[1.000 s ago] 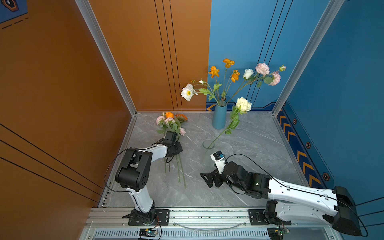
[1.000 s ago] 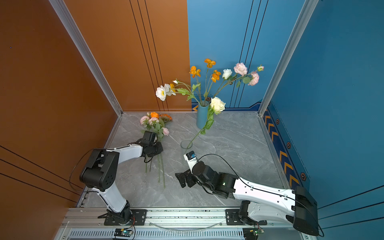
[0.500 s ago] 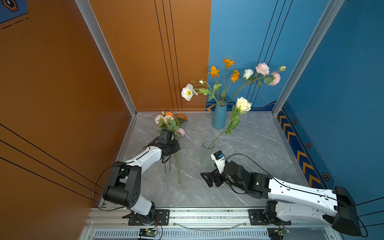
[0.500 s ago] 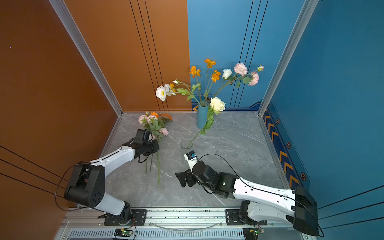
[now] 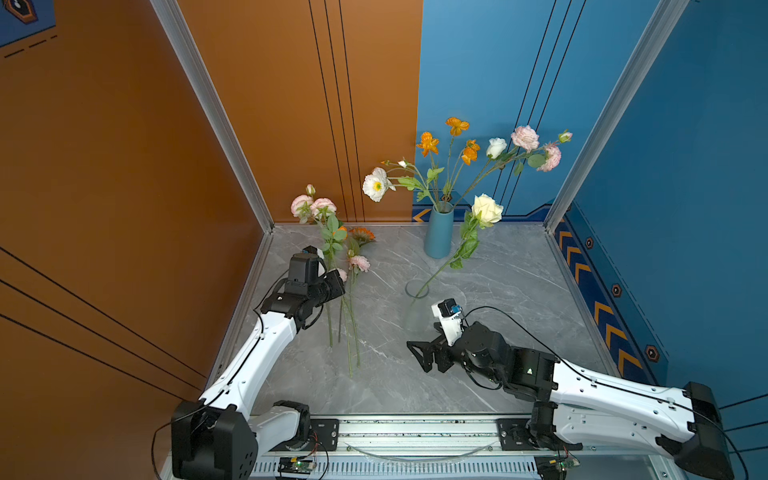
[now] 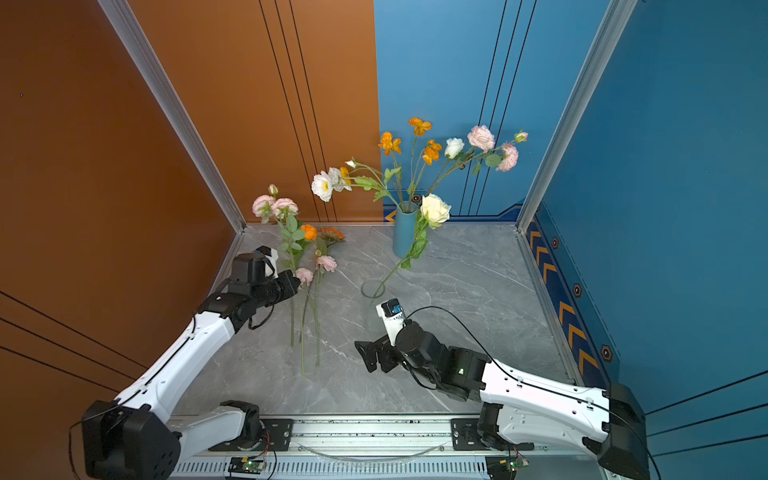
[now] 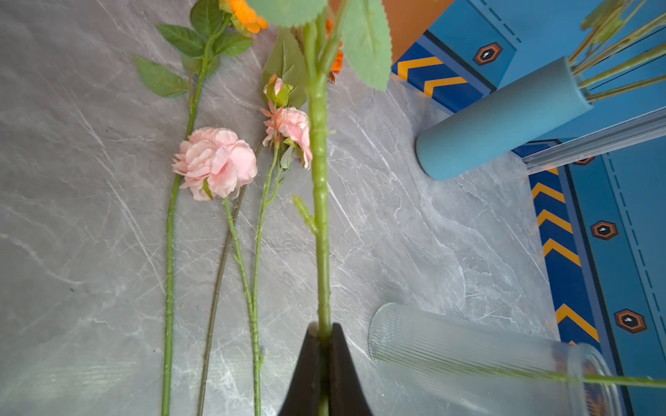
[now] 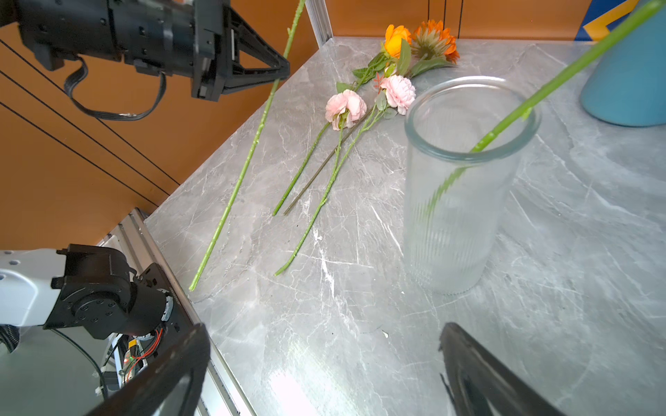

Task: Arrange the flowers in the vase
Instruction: 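Lift the pink rose upright by its stem with the left gripper, then carry the pink rose over the glass vase and lower its stem in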

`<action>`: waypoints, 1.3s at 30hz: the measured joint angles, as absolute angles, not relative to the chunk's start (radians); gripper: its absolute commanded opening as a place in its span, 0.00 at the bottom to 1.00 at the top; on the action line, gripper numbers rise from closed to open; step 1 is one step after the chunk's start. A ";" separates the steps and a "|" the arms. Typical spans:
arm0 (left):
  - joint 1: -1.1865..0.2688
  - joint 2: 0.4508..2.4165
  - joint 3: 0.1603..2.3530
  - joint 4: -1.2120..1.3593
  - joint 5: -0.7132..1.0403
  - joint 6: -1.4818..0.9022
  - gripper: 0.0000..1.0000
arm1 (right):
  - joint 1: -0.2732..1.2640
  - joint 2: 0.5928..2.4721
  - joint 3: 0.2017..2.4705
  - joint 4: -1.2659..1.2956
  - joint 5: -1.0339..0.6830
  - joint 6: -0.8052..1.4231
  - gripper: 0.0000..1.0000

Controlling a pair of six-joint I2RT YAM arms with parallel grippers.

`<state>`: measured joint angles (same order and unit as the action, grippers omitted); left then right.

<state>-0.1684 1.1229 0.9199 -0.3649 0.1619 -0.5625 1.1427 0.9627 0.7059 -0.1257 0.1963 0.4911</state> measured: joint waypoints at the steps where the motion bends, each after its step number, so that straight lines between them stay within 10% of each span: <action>1: -0.170 1.096 0.916 -0.365 0.160 -0.560 0.00 | 1.142 0.953 0.702 -0.131 0.202 0.492 1.00; 22: -0.450 0.561 0.722 0.039 -0.037 -0.354 0.00 | 1.109 0.858 0.676 -0.220 0.244 0.495 1.00; 39: -0.751 0.849 0.818 0.505 -0.054 -0.164 0.00 | 0.984 0.662 0.655 -0.348 0.290 0.522 1.00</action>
